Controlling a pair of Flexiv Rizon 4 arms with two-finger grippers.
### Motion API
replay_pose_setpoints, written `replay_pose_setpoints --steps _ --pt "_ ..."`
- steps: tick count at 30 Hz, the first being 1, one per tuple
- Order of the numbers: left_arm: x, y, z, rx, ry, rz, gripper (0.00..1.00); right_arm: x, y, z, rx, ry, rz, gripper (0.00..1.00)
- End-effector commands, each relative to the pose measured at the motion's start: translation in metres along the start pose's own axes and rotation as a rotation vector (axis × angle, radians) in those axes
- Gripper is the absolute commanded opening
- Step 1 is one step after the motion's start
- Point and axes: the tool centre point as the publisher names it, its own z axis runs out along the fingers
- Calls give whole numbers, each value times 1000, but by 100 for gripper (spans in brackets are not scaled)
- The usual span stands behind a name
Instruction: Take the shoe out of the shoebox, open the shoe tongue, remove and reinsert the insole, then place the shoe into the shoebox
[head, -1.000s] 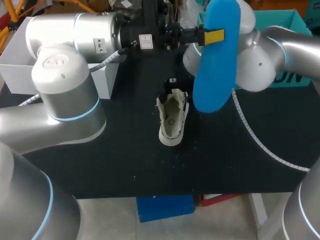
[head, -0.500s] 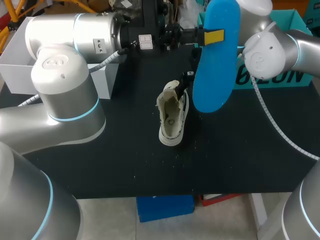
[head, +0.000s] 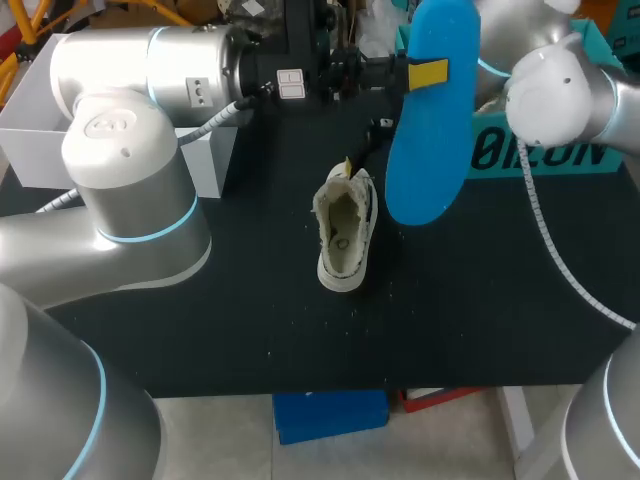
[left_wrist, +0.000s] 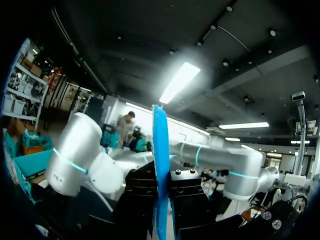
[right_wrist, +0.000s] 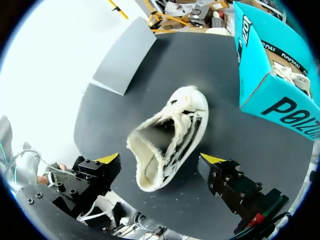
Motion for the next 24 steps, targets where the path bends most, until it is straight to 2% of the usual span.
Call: replay_pose_setpoints --steps 1,17,18,21,24 --pt "1 1 0 -1 -3 1 0 -5 -14 -6 -56 85 -50 100" --pt "1 1 0 -1 -3 1 0 -5 -14 -6 -56 85 -50 100" --pt "1 1 0 -1 -3 1 0 -11 -18 -6 -65 105 -33 100" --pt "1 1 0 -1 -3 1 0 -14 -27 -7 -101 202 15 100" --pt "1 1 0 -1 -3 1 0 -6 -31 -10 -143 287 47 100"
